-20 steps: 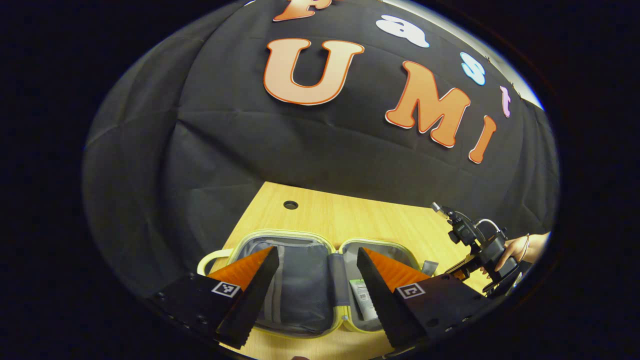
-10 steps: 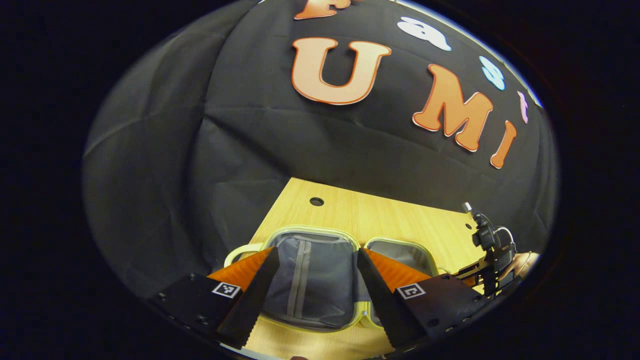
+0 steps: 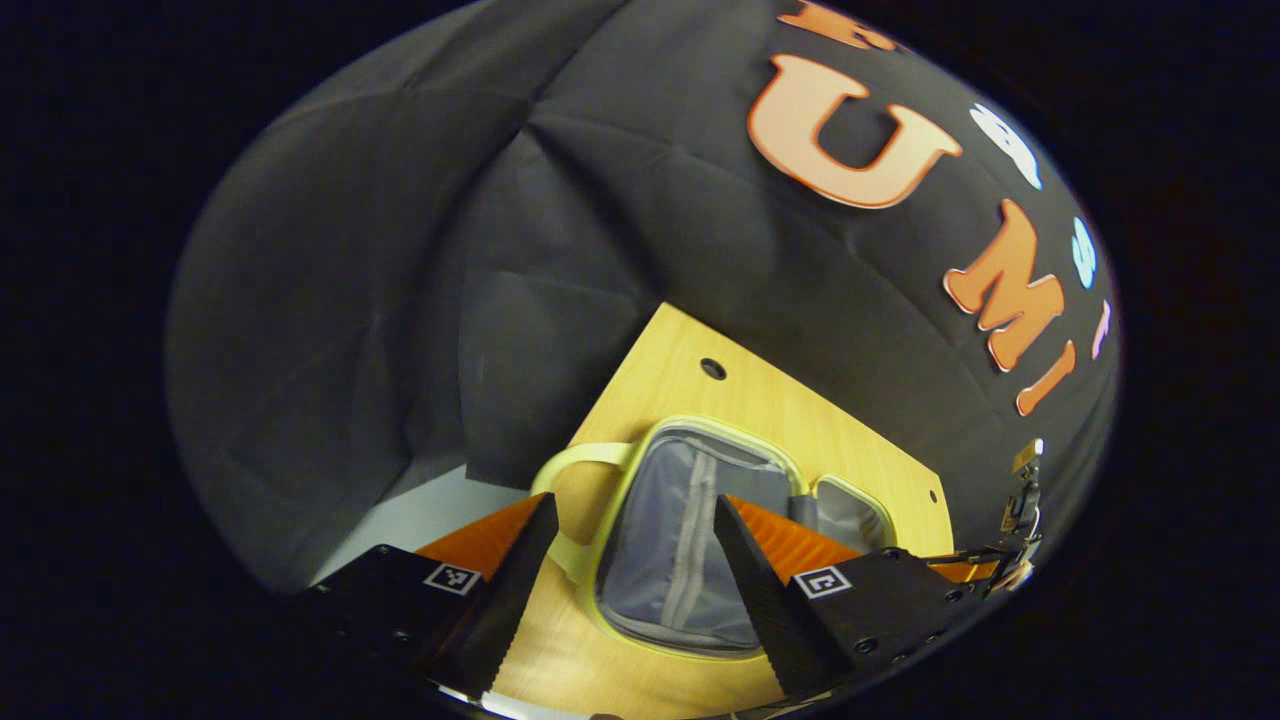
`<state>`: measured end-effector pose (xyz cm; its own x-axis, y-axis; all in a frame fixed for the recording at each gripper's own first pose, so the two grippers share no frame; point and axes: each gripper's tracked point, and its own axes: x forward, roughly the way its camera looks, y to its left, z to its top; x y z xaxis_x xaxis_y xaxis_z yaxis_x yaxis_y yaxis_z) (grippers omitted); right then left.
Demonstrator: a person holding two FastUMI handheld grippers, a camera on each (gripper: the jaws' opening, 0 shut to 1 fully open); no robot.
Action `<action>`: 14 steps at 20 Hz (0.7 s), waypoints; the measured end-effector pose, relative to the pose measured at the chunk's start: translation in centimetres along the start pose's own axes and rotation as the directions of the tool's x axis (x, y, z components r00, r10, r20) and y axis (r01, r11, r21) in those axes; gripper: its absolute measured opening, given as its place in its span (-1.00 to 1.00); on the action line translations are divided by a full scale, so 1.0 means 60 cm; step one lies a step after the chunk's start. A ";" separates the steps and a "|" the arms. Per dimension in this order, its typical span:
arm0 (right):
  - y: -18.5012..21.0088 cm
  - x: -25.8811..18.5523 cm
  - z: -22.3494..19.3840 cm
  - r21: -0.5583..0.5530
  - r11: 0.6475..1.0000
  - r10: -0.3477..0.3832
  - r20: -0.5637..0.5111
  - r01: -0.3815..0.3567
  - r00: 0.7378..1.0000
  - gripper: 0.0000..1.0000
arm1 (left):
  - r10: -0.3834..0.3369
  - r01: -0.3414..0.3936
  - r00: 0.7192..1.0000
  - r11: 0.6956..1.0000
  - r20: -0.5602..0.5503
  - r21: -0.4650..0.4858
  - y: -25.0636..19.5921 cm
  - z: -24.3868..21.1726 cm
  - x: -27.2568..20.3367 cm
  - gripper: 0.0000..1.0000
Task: First open the suitcase, pack the skin care products into it, and then close the suitcase.
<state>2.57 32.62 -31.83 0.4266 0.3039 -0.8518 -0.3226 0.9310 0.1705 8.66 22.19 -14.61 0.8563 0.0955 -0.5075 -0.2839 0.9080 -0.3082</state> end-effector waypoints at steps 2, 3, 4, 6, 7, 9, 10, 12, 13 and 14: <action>-0.001 -0.007 0.004 0.014 1.000 -0.008 0.001 0.008 1.000 0.92 | -0.022 0.020 1.000 0.998 -0.023 -0.058 0.040 -0.006 0.030 0.95; -0.002 -0.009 0.006 0.020 1.000 -0.014 0.004 0.014 1.000 0.92 | -0.049 0.045 0.998 0.994 -0.038 -0.098 0.049 -0.010 0.047 0.95; -0.004 -0.012 0.008 0.026 0.999 -0.018 0.006 0.018 1.000 0.92 | -0.089 0.078 0.994 0.985 -0.065 -0.151 0.045 -0.022 0.060 0.94; -0.002 -0.018 0.008 0.039 0.999 -0.021 0.005 0.020 1.000 0.92 | -0.114 0.096 0.991 0.970 -0.068 -0.223 0.063 -0.032 0.085 0.92; 0.000 -0.020 0.007 0.043 0.999 -0.023 0.003 0.023 1.000 0.92 | -0.098 0.082 0.993 0.968 -0.059 -0.236 0.080 -0.029 0.100 0.92; -0.007 -0.023 0.006 0.049 0.998 -0.040 0.003 0.039 0.999 0.92 | -0.105 0.083 0.992 0.957 -0.065 -0.279 0.095 -0.038 0.122 0.93; -0.010 -0.025 0.005 0.051 0.997 -0.050 0.002 0.049 0.999 0.92 | -0.126 0.098 0.989 0.944 -0.072 -0.314 0.094 -0.044 0.128 0.92; -0.014 -0.027 0.000 0.052 0.997 -0.061 -0.006 0.062 0.998 0.92 | -0.153 0.111 0.984 0.923 -0.087 -0.367 0.094 -0.057 0.144 0.93; -0.013 -0.027 -0.001 0.052 0.997 -0.065 -0.010 0.066 0.998 0.92 | -0.155 0.109 0.984 0.918 -0.091 -0.382 0.095 -0.063 0.153 0.91; -0.014 -0.027 -0.003 0.050 0.996 -0.069 -0.012 0.069 0.998 0.92 | -0.159 0.113 0.983 0.913 -0.087 -0.391 0.094 -0.063 0.157 0.90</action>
<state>2.01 31.30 -30.70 0.4373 0.2365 -0.8676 -0.2496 0.9588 0.1356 13.50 26.70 -24.17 0.8495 -0.0861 -0.5205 -0.3314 0.6805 -0.6535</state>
